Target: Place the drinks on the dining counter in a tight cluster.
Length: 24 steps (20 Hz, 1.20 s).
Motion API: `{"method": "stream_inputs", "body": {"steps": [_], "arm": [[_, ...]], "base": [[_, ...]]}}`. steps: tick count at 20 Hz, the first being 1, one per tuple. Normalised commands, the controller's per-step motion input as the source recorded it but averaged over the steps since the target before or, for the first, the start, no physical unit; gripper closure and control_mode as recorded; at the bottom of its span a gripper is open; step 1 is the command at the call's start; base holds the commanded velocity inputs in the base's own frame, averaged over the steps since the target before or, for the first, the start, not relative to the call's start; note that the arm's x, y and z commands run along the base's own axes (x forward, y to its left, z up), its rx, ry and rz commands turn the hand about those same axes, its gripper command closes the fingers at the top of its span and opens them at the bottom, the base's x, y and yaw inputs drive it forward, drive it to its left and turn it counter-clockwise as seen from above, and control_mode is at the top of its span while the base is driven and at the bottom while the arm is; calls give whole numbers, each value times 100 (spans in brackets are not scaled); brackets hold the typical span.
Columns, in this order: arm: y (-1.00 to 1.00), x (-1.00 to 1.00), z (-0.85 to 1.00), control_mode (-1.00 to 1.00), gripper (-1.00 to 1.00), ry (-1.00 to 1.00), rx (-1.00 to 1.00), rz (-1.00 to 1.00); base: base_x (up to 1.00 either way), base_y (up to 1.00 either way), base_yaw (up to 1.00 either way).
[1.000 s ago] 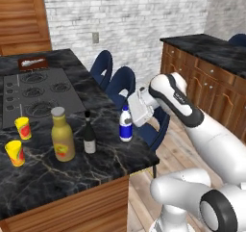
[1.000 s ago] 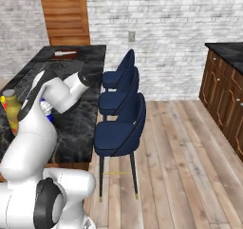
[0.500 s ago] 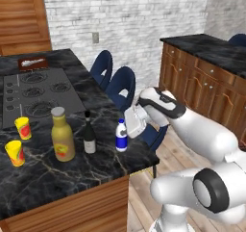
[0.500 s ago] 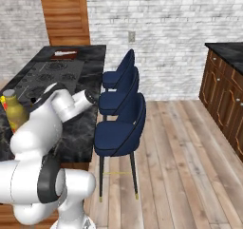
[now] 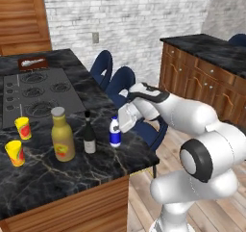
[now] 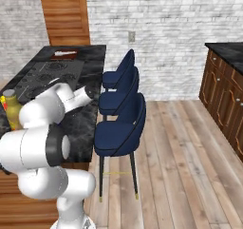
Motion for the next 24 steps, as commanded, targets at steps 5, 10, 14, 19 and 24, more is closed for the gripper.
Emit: {"method": "stream_inputs", "body": {"steps": [5,10,14,19,24], "arm": [[19,30,-3,-100,100,0,-1,-3],[3,0,-23,-100,100,3,0,-1],[0,0,-46,-100,100,5,0,-1],[3,15,-23,-100,100,-1,0,0],[2,17,-10,-100,100,-8,0,0]], "base": [[0,0,0],[0,0,0],[0,0,0],[0,0,0],[0,0,0]]}}
